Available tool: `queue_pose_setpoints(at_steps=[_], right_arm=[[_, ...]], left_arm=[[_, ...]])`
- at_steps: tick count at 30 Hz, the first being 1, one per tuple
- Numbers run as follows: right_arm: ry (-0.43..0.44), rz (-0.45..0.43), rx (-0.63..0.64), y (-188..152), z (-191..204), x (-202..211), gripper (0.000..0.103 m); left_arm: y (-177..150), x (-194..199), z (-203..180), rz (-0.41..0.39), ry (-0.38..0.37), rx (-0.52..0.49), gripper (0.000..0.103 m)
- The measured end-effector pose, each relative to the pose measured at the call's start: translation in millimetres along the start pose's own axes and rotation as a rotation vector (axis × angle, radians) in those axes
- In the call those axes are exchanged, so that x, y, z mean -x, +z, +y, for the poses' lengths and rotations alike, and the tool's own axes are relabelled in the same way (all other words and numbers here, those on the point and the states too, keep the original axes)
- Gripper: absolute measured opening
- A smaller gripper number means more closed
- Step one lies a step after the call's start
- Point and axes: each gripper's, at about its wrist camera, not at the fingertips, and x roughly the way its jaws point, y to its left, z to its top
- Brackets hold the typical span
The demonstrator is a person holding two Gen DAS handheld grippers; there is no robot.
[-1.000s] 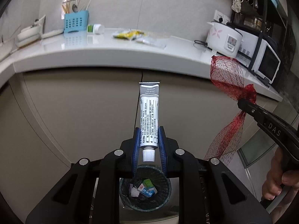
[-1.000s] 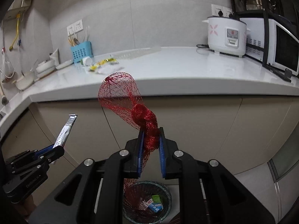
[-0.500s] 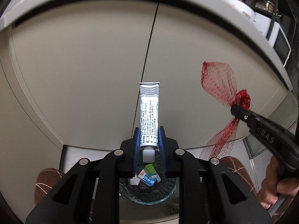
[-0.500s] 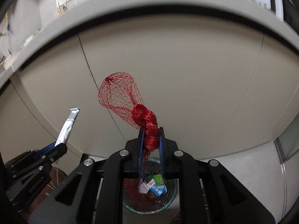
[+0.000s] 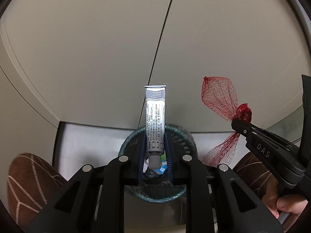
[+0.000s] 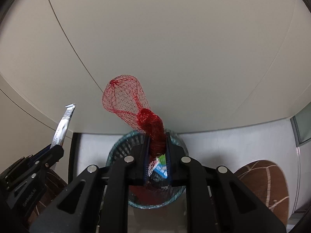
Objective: Collect trash
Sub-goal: 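Carry the tube and red net down over the wastebasket with both tools, then open both tools dropping the tube and red net into the wastebasket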
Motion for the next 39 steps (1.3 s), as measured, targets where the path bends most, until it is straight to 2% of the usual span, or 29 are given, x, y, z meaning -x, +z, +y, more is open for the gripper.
queue_pose_setpoints(at_steps=[5, 8, 11, 21, 23, 27, 33, 37, 39], right_arm=[[-0.02, 0.055, 0.029, 1.1, 0.4, -30.6, 0.013], [-0.018, 0.121, 0.018, -2.7, -1.1, -51.1, 0.013], [-0.019, 0.162, 0.009, -3.2, -1.2, -63.7, 0.013], [-0.023, 0.194, -0.019, -3.1, -8.7, -71.6, 0.014], [-0.022, 0.194, -0.019, 6.2, -6.7, -71.9, 0.014], [-0.025, 0.19, -0.014, 3.5, -8.9, -70.1, 0.014], [-0.006, 0.199, -0.017, 0.7, -9.8, -75.8, 0.015], [0.019, 0.189, -0.008, 3.1, -9.0, -75.6, 0.016], [0.03, 0.185, -0.003, 2.8, -8.8, -76.9, 0.017]], left_arm=[[-7.4, -35.4, 5.4, 0.054, -0.015, -0.002, 0.019], [-13.3, -61.5, 8.9, 0.127, -0.012, 0.0, 0.019], [-16.4, -72.5, 7.9, 0.157, -0.03, -0.012, 0.019], [-25.9, -95.6, -4.2, 0.243, -0.074, -0.075, 0.019], [-29.2, -98.3, -10.8, 0.249, -0.073, -0.09, 0.02], [-32.1, -97.6, -19.2, 0.247, -0.083, -0.109, 0.022], [-30.8, -99.3, -12.6, 0.229, -0.036, -0.077, 0.046], [-24.3, -95.2, -4.0, 0.193, 0.005, -0.037, 0.073], [-21.9, -92.8, -0.8, 0.178, 0.021, -0.027, 0.075]])
